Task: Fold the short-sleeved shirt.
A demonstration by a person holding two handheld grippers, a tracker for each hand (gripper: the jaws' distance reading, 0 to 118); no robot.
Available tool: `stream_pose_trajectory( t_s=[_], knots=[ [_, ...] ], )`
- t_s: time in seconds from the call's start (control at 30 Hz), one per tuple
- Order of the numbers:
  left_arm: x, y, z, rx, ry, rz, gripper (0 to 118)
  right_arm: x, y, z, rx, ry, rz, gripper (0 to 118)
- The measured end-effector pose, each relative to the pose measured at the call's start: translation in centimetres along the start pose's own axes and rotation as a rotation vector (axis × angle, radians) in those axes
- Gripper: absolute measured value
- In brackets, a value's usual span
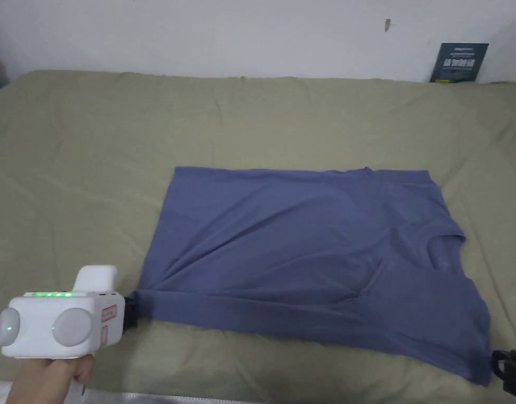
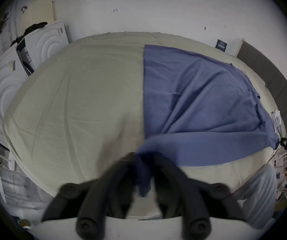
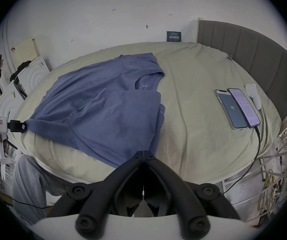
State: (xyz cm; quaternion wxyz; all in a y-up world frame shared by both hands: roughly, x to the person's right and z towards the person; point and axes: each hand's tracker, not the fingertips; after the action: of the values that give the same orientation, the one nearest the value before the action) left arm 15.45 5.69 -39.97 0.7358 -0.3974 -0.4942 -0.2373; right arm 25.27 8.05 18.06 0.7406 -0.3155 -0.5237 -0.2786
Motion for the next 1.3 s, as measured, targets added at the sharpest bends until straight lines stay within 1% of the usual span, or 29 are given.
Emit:
stream_pose_trajectory(
  t_s=[0.1,0.13,0.17,0.2,0.23,0.27,0.3,0.33,0.47,0.53,0.57,0.6,0.63,0.67,0.7,0.73,0.77,0.8,0.83,0.87,0.9,1.13,1.3],
  knots=[
    [-0.1,0.0,0.2,-0.002,-0.007,0.011,5,0.9,0.0,-0.4,-0.007,0.004,0.009,1],
    [-0.2,0.1,0.7,0.000,-0.009,0.016,5,1.0,0.0,-0.4,-0.008,0.002,0.009,19],
    [-0.2,0.1,0.9,0.001,-0.010,0.021,5,0.9,0.1,-0.5,-0.012,0.000,0.006,41],
    [-0.1,0.1,0.9,0.001,-0.013,0.028,5,0.8,0.2,-0.5,-0.011,-0.012,0.004,55],
    [-0.1,0.0,0.9,-0.004,-0.012,0.032,5,0.8,0.2,-0.6,-0.013,-0.013,0.008,55],
    [-0.1,0.1,1.2,-0.006,-0.013,0.035,5,0.8,0.3,-0.8,-0.026,0.003,0.014,95],
    [0.0,0.1,1.4,-0.006,-0.011,0.035,5,0.7,0.2,-1.1,-0.039,0.032,0.023,118],
    [0.2,0.1,1.5,-0.004,-0.008,0.031,5,0.4,0.3,-1.0,-0.030,0.027,0.030,118],
    [0.4,0.3,1.9,0.001,0.002,0.018,5,-0.3,0.6,-2.9,-0.060,0.024,0.072,118],
    [0.3,0.4,2.0,-0.001,0.003,0.019,5,-0.3,0.8,-4.4,-0.093,0.017,0.078,117],
    [0.3,0.4,2.0,-0.002,0.003,0.020,5,-0.1,0.8,-5.0,-0.103,0.016,0.081,113],
    [0.3,0.4,2.0,-0.004,0.003,0.021,5,0.1,0.7,-5.4,-0.107,0.015,0.084,99],
    [0.3,0.4,2.0,-0.005,0.005,0.022,5,0.1,0.7,-5.6,-0.108,0.006,0.091,67],
    [0.1,0.5,1.8,-0.006,0.004,0.021,5,0.2,0.6,-5.6,-0.109,-0.001,0.100,49],
    [0.1,0.5,1.8,-0.008,0.003,0.021,5,0.5,0.5,-5.4,-0.115,0.043,0.096,38],
    [0.1,0.4,1.8,-0.010,0.004,0.020,5,0.4,0.6,-5.0,-0.117,0.051,0.076,9],
    [0.1,0.4,1.8,-0.011,0.005,0.017,5,0.2,0.8,-4.7,-0.109,0.049,0.082,7],
    [0.1,0.4,1.8,-0.015,0.002,0.012,5,-0.2,0.8,-4.3,-0.081,0.055,0.106,7],
    [0.2,0.3,2.0,-0.004,0.012,0.006,5,-0.5,0.9,-4.0,-0.087,0.034,0.144,7],
    [0.2,0.3,2.1,-0.003,0.016,-0.003,5,-0.7,1.0,-3.8,-0.091,0.043,0.161,7],
    [0.2,0.4,2.3,-0.005,0.014,-0.010,5,-0.7,1.1,-3.5,-0.071,0.036,0.156,7],
    [-0.9,1.8,2.6,0.033,0.021,-0.006,5,0.1,3.1,-1.8,-0.018,0.076,0.069,7],
    [-1.3,4.3,2.3,0.052,0.014,-0.005,5,-0.5,6.2,-1.9,0.016,0.076,0.072,7]
  ],
)
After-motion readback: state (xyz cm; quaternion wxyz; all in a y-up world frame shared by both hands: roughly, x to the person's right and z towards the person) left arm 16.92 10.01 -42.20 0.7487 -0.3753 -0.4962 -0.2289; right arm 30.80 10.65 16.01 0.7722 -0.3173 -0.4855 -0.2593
